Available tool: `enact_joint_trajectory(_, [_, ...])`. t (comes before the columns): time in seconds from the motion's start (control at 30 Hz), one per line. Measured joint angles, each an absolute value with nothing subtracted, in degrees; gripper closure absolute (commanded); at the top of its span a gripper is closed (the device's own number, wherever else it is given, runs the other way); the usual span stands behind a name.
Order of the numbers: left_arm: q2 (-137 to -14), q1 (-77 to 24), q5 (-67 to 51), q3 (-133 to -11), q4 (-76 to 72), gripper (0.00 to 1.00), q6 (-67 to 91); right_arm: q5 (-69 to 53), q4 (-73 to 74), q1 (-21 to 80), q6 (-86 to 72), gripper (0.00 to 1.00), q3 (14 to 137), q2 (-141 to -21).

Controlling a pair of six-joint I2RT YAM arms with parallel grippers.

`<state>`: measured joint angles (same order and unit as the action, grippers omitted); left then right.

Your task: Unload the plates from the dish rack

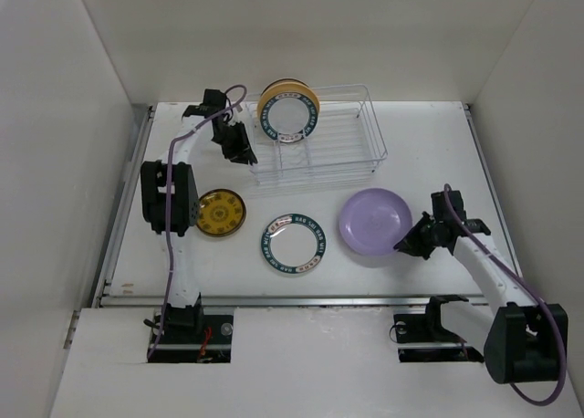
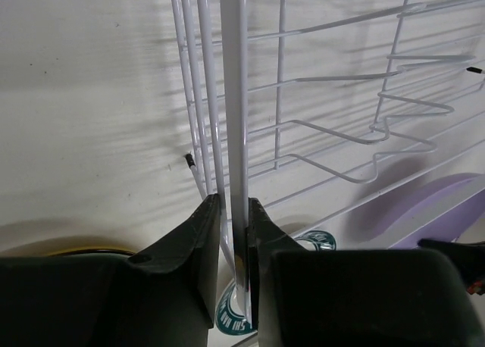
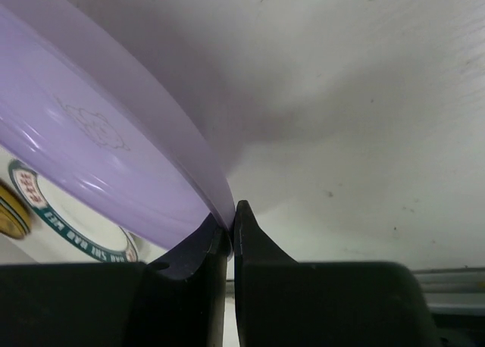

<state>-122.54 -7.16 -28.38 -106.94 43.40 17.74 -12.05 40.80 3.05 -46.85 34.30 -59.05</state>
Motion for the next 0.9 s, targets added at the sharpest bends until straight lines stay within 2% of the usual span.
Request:
enact_joint_trajectory(0.3, [-127.09, -7.01, -27.75, -116.66, 51.11, 1.00, 15.11, -15.90, 32.49, 0.75, -48.90, 0.99, 29.19, -66.26])
enact_joint_trajectory(0.4, [-129.16, -7.01, -26.74, -120.70, 53.91, 1.00, 13.28, -16.75, 31.31, 0.75, -49.08, 0.74, 29.17, -66.46])
enact_joint_trajectory(0.47, [-130.21, -7.01, -26.13, -122.54, 55.16, 1.00, 12.25, -16.67, 30.52, 0.75, -49.19, 0.66, 29.12, -66.46])
enact_joint_trajectory(0.53, [-131.17, -7.01, -25.54, -123.96, 56.05, 1.00, 11.33, -16.67, 30.35, 0.75, -49.28, 0.51, 29.08, -66.46])
enact_joint_trajectory(0.6, [-132.07, -7.01, -24.97, -125.14, 56.64, 1.00, 10.28, -16.47, 30.37, 0.75, -49.01, 0.46, 29.08, -66.37])
enact_joint_trajectory(0.7, [-132.66, -6.90, -24.93, -126.04, 57.23, 1.00, 9.50, -16.10, 30.55, 0.75, -49.06, 0.43, 29.06, -65.41])
enact_joint_trajectory(0.77, [-133.05, -6.92, -24.67, -126.85, 57.87, 1.00, 9.26, -15.75, 30.70, 0.75, -49.06, 0.30, 29.06, -63.68])
enact_joint_trajectory(0.9, [-133.45, -6.94, -23.90, -127.59, 58.17, 0.74, 8.54, -13.43, 32.36, 0.75, -49.17, 0.13, 29.78, -58.13])
